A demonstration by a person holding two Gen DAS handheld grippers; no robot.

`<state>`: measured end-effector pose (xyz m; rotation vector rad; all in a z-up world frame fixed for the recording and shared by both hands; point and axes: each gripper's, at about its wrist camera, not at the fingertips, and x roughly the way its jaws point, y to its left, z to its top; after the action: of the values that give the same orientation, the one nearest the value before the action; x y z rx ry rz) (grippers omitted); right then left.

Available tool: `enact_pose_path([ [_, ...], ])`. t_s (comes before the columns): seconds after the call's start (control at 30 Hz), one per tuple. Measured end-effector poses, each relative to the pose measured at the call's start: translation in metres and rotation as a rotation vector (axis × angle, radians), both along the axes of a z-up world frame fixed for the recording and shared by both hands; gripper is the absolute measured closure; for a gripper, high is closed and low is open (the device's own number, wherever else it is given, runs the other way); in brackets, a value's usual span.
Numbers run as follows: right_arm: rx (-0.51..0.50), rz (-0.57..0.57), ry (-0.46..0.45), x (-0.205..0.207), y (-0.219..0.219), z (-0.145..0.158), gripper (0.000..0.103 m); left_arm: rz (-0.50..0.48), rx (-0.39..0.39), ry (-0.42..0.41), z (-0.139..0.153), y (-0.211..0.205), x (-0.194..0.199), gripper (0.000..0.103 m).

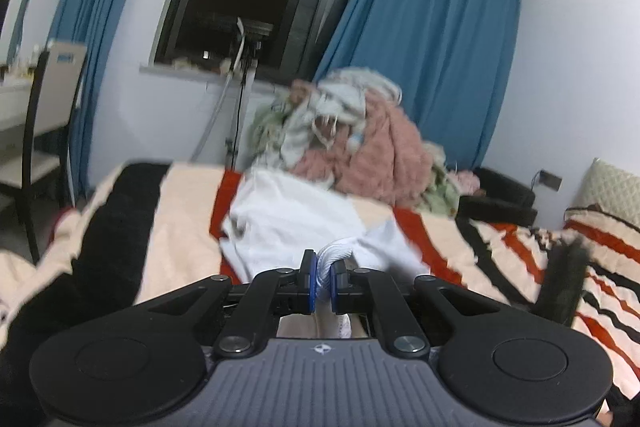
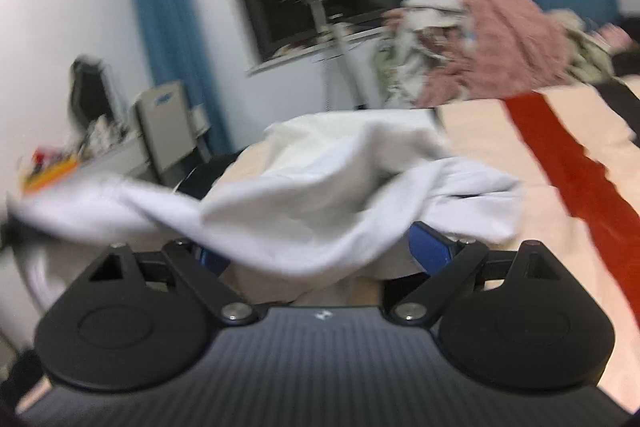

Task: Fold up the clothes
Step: 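Grasp the white T-shirt with the left gripper while the right tool lifts cloth, then lift the T-shirt with the left gripper and shake it out in the air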

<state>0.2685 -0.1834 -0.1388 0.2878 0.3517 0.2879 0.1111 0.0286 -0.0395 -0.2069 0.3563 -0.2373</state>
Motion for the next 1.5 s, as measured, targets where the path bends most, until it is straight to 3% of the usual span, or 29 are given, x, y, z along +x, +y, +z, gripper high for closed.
enact_pose_path([
  [0.13, -0.028, -0.078, -0.008, -0.001, -0.018, 0.018, 0.011, -0.049, -0.017, 0.035, -0.013, -0.013, 0.005, 0.096],
  [0.33, -0.177, -0.164, -0.074, -0.023, -0.027, 0.042, 0.011, -0.072, -0.041, -0.074, -0.003, -0.026, -0.015, 0.096],
  [0.47, -0.185, -0.193, 0.051, -0.019, -0.042, 0.027, 0.011, -0.018, -0.111, -0.124, 0.01, -0.009, -0.026, 0.096],
  [0.57, -0.118, -0.227, 0.162, -0.017, -0.059, 0.009, 0.011, 0.021, -0.151, -0.128, 0.015, 0.005, -0.03, 0.096],
  [0.63, -0.064, -0.238, 0.181, -0.02, -0.067, 0.005, 0.011, 0.028, -0.166, -0.115, 0.017, 0.01, -0.032, 0.096],
  [0.7, -0.035, -0.275, 0.132, -0.029, -0.073, 0.012, 0.011, 0.026, -0.177, -0.107, 0.018, 0.014, -0.033, 0.096],
  [0.8, -0.059, -0.361, -0.062, -0.055, -0.073, 0.038, 0.011, 0.003, -0.187, -0.112, 0.02, 0.015, -0.036, 0.096],
  [0.93, -0.194, -0.447, -0.324, -0.092, -0.058, 0.066, 0.011, -0.024, -0.193, -0.119, 0.023, 0.012, -0.041, 0.096],
  [1.0, -0.267, -0.447, -0.333, -0.094, -0.052, 0.067, 0.01, -0.026, -0.191, -0.104, 0.021, 0.012, -0.041, 0.096],
  [1.07, -0.307, -0.427, -0.25, -0.083, -0.051, 0.061, 0.01, -0.02, -0.184, -0.074, 0.017, 0.012, -0.037, 0.096],
  [1.17, -0.286, -0.432, -0.197, -0.076, -0.056, 0.05, 0.01, -0.021, -0.19, 0.019, 0.005, 0.013, -0.024, 0.096],
  [1.3, -0.305, -0.437, -0.257, -0.082, -0.048, 0.053, 0.01, -0.04, -0.182, 0.125, -0.013, 0.008, -0.009, 0.094],
  [1.43, -0.337, -0.427, -0.285, -0.086, -0.038, 0.053, 0.01, -0.082, -0.197, 0.227, -0.032, 0.0, 0.006, 0.08],
  [1.5, -0.342, -0.42, -0.279, -0.087, -0.036, 0.052, 0.01, -0.063, -0.195, 0.232, -0.037, -0.003, 0.006, 0.063],
])
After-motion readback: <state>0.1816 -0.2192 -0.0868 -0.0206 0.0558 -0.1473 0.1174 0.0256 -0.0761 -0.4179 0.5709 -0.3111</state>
